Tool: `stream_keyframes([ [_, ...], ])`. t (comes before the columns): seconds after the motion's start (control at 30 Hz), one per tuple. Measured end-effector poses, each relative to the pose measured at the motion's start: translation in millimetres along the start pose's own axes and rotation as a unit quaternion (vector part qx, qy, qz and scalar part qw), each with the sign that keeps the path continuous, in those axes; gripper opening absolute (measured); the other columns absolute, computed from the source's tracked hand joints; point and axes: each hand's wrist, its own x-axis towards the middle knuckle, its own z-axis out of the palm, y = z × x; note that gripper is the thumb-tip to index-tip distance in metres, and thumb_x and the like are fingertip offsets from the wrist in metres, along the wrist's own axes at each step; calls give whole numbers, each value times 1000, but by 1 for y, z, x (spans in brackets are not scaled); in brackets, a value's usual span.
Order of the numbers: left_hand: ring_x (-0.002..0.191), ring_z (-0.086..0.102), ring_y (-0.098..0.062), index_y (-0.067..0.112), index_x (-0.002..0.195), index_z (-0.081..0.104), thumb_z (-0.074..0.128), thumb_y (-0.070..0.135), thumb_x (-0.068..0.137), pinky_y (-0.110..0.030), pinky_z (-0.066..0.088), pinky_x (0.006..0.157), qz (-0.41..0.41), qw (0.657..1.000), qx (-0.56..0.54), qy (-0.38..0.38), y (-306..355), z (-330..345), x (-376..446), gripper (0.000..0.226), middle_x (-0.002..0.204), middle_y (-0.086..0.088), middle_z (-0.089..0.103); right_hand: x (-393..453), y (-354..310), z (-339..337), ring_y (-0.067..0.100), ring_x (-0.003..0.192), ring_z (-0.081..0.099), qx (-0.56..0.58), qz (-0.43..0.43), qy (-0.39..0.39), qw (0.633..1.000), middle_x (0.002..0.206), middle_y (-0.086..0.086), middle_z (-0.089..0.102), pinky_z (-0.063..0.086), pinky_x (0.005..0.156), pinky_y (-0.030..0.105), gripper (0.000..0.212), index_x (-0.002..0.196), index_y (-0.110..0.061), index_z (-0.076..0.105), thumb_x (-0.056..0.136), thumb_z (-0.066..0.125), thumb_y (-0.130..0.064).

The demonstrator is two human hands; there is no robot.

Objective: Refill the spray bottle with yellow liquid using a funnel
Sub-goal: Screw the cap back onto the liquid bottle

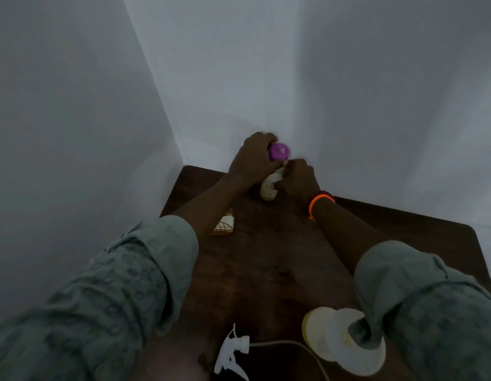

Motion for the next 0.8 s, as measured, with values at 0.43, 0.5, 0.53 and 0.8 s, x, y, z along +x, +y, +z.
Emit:
stream_keyframes([
  [0.43, 84, 68, -10, 14, 114, 71, 76, 28, 84, -22, 55, 77, -125, 988, -53, 71, 57, -30, -87, 34, 106, -2, 71, -132, 69, -89, 16, 78, 74, 191, 50, 87, 976, 81, 5, 76, 59, 73, 26, 28, 89, -12, 76, 69, 90, -27],
  [0.5, 76, 69, -7, 19, 106, 74, 73, 28, 88, -25, 57, 73, -166, 981, -105, -8, 82, -26, -133, 21, 95, 3, 74, -172, 80, -96, 17, 78, 74, 211, 63, 85, 972, 79, 7, 77, 59, 74, 30, 26, 90, -11, 77, 73, 88, -27],
  [0.53, 71, 70, -7, 21, 103, 74, 72, 28, 89, -25, 58, 68, -188, 971, -137, -64, 95, -21, -156, 15, 90, 4, 75, -192, 84, -98, 16, 77, 74, 217, 72, 79, 970, 79, 8, 77, 58, 72, 29, 25, 93, -10, 77, 76, 86, -25],
  [0.8, 74, 73, -17, 20, 94, 76, 64, 28, 96, -34, 62, 68, -297, 891, -265, -219, 152, 7, -266, 14, 80, -4, 76, -320, 100, -88, 2, 74, 70, 281, 150, 20, 948, 83, -3, 77, 51, 64, 20, 12, 91, -17, 79, 88, 75, -27],
])
